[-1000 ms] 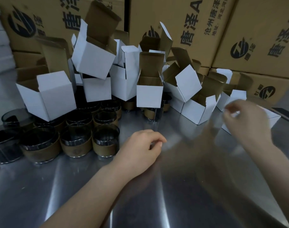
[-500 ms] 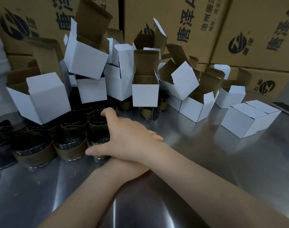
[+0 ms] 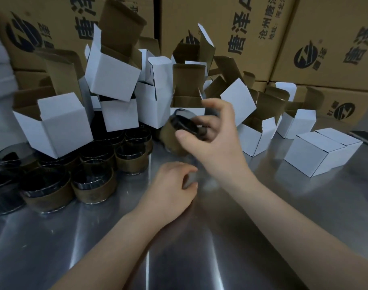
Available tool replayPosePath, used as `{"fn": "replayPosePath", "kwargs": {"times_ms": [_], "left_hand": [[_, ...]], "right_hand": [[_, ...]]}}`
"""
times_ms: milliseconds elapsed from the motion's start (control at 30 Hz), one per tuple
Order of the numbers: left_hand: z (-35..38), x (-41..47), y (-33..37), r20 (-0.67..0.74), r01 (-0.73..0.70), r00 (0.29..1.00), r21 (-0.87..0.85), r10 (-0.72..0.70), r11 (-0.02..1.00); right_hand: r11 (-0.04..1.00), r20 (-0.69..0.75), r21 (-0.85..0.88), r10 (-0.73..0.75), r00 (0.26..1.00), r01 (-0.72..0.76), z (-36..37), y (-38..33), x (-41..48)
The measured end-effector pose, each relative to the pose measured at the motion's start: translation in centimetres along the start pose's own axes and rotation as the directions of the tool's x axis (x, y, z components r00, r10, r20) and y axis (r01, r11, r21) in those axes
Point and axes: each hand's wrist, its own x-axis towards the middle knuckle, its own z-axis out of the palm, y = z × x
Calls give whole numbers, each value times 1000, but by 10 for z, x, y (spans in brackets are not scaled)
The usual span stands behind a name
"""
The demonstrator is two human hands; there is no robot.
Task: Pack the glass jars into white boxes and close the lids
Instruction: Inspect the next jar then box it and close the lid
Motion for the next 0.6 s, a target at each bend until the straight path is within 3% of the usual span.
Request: {"fn": "replayPosePath", "kwargs": {"times_ms": [133, 267, 600], "left_hand": [[-2, 2, -7, -203, 139, 963, -186, -176, 973], [-7, 1, -5, -261, 60, 951, -376, -168, 925], [-8, -1, 6, -320, -4, 944, -269, -86, 963]], "right_hand": [[1000, -95, -1, -14, 995, 14, -14, 16, -5], [998, -73, -55, -4, 997, 0, -19, 29, -9], [996, -23, -90, -25, 999, 23, -16, 34, -12]]}}
